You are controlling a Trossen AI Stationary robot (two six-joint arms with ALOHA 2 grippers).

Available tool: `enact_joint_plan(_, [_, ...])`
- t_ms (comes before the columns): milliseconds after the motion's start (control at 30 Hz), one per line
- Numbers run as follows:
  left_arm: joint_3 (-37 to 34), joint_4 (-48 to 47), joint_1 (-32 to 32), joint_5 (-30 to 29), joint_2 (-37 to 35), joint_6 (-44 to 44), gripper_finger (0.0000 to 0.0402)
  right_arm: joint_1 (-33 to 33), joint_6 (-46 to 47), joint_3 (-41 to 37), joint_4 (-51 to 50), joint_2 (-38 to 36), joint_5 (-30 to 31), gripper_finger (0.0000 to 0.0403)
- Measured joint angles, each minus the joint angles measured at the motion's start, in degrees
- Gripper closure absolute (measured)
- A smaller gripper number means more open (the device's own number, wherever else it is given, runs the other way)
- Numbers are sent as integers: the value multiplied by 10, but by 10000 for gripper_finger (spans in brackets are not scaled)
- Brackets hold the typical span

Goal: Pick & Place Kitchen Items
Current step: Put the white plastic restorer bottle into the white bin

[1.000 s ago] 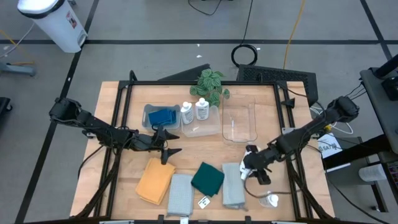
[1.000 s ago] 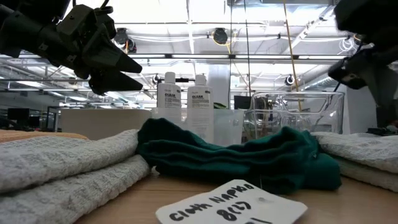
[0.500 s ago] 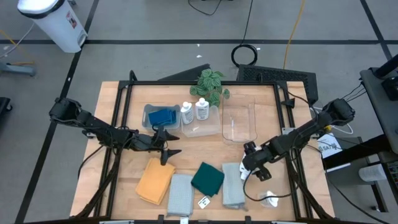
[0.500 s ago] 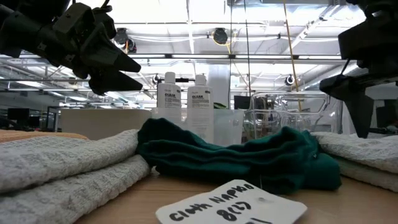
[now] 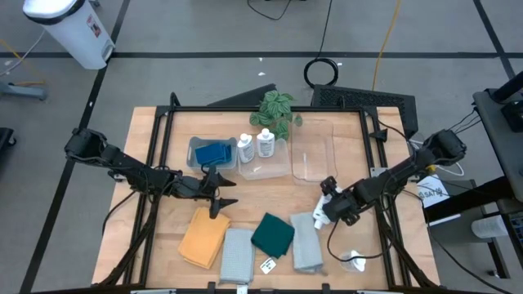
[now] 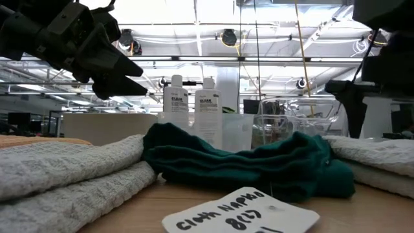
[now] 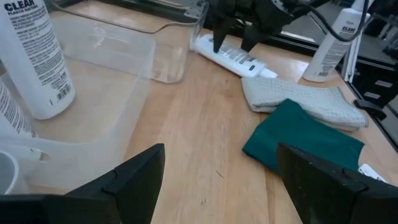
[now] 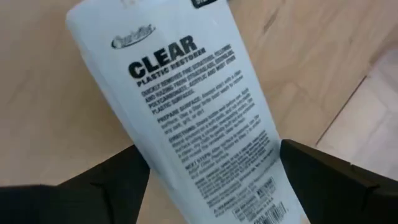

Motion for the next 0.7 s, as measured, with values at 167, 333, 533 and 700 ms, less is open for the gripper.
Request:
enact_joint_plan(167, [0, -4, 0, -1, 0, -27, 89, 1, -11, -38, 58, -2, 22, 77])
enact_joint_plan(333, [0, -7, 0, -2, 0, -43, 89, 12, 18, -44, 57, -4, 29, 111])
enact_joint_plan(533, [0, -8, 0, -2, 0, -41, 89, 42, 81, -45, 57, -8, 34, 214])
enact_joint_plan(700, [0, -8, 0, -2, 0, -40, 89, 64, 126, -46, 53, -24, 36, 304])
